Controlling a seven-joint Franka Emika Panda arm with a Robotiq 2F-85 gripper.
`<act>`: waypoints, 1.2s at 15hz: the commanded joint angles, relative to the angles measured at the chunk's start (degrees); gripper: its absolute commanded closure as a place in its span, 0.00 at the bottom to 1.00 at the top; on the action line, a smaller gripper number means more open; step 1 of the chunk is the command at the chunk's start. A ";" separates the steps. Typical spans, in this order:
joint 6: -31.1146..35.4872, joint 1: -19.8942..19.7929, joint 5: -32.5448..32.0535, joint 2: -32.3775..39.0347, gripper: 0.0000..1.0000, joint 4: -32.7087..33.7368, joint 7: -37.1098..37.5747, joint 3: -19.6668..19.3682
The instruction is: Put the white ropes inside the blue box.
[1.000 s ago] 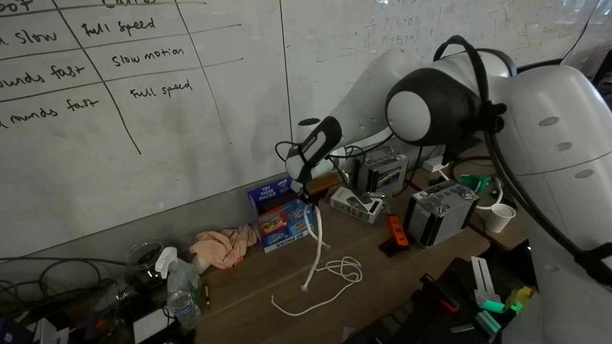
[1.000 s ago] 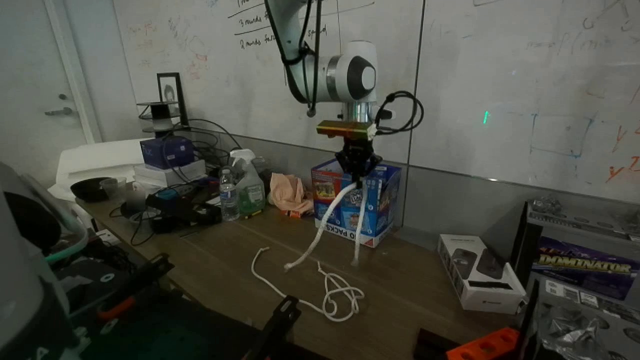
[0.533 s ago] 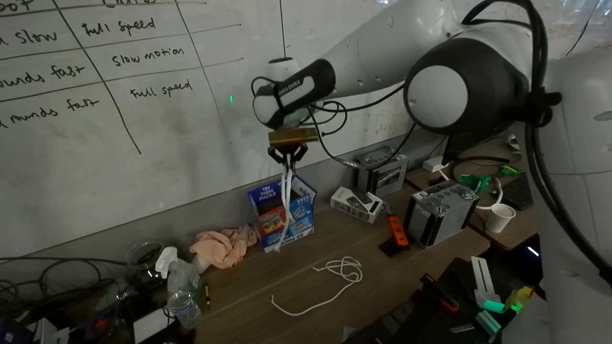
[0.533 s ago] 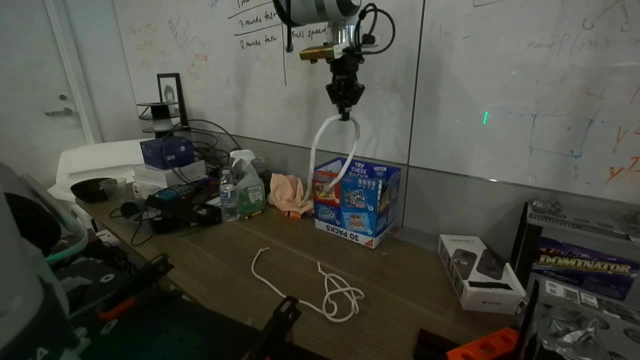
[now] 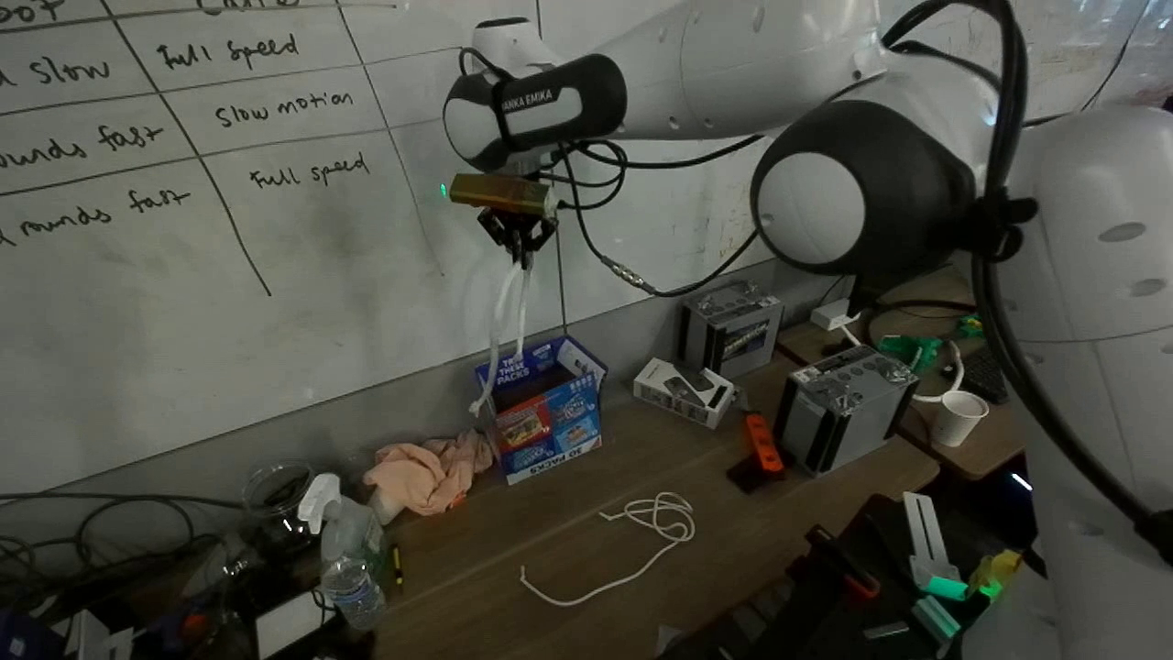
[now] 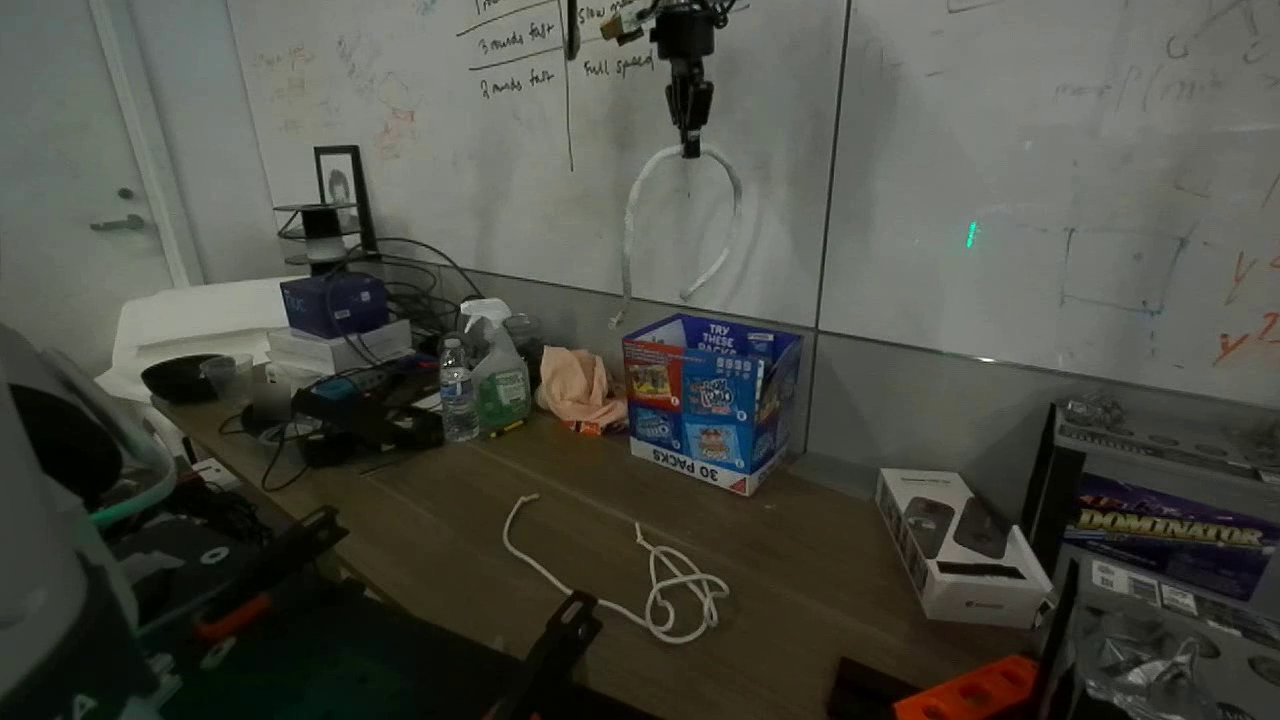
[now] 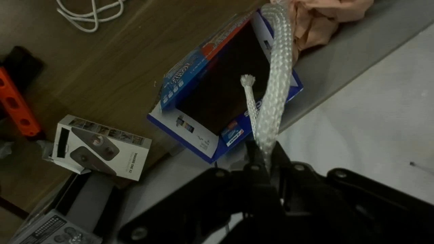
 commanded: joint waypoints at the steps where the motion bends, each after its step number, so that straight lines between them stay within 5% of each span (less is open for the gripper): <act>1: 1.04 0.24 -2.23 6.35 0.97 8.32 10.17 -2.02; 12: -1.30 4.56 -17.76 12.66 0.97 19.91 35.87 -11.48; 18: -11.36 3.85 -16.14 12.98 0.97 21.02 31.84 -9.69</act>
